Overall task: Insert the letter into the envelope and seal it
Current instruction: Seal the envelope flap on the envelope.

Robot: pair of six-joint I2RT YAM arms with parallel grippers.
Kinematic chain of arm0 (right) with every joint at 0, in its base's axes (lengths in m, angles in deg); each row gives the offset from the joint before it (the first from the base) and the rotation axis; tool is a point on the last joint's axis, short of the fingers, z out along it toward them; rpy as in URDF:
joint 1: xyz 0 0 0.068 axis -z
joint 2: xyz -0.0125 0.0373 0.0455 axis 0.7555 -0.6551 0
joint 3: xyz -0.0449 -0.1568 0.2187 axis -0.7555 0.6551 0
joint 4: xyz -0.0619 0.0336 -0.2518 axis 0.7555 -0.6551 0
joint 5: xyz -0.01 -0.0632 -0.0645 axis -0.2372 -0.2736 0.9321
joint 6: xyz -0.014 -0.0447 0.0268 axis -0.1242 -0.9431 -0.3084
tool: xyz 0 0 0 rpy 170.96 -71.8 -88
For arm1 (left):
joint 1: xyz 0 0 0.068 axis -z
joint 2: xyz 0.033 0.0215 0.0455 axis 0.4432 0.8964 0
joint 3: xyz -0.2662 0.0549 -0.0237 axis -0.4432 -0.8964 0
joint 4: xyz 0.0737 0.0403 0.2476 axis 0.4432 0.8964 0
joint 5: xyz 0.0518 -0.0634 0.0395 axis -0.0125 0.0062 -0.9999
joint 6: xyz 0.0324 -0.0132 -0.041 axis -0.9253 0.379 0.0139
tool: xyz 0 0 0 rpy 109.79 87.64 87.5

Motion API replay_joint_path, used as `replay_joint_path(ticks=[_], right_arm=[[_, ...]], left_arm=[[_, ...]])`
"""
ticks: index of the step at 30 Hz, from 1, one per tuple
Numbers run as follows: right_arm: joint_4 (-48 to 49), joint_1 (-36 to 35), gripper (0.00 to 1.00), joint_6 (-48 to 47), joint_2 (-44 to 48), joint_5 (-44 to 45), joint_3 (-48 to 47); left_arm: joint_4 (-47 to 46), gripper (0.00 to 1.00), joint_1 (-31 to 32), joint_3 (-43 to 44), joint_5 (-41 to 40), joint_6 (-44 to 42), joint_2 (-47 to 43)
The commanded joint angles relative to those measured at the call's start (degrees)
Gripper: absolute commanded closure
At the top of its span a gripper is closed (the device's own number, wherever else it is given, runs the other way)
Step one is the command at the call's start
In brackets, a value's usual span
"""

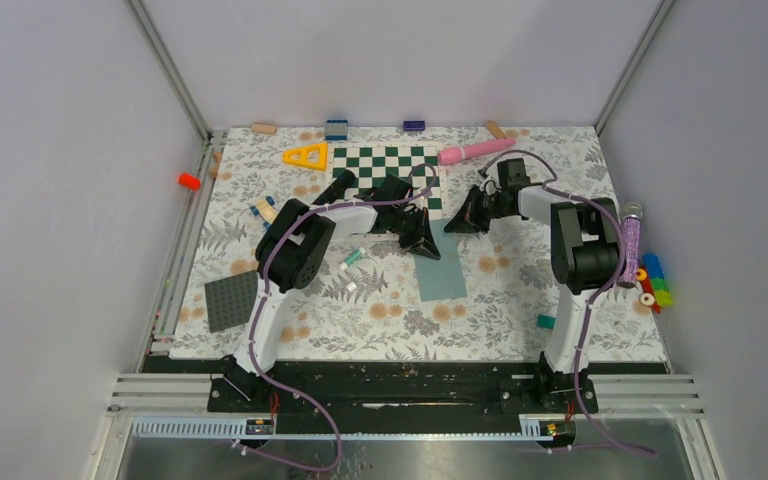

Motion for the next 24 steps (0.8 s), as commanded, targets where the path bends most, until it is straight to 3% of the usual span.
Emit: replay_joint_path(ticks=[1,12,24], right_arm=[[-4.39,-3.12,1.0,-0.27,-0.61,2.67,-4.82],[-10.35,-5.4,1.0,-3.65,0.43,13.24,-3.11],[-13.0,-7.98,1.0,-5.13,-1.59,15.79,-4.11]], left_arm=[[0.83,1.0,0.27,-1.38,-1.81,-1.19,1.57],[0.38,1.0,0.02,-2.02,-1.96,-0.98,0.73],[0.37,1.0,-0.14,-1.86,-1.86,-0.93,0.67]])
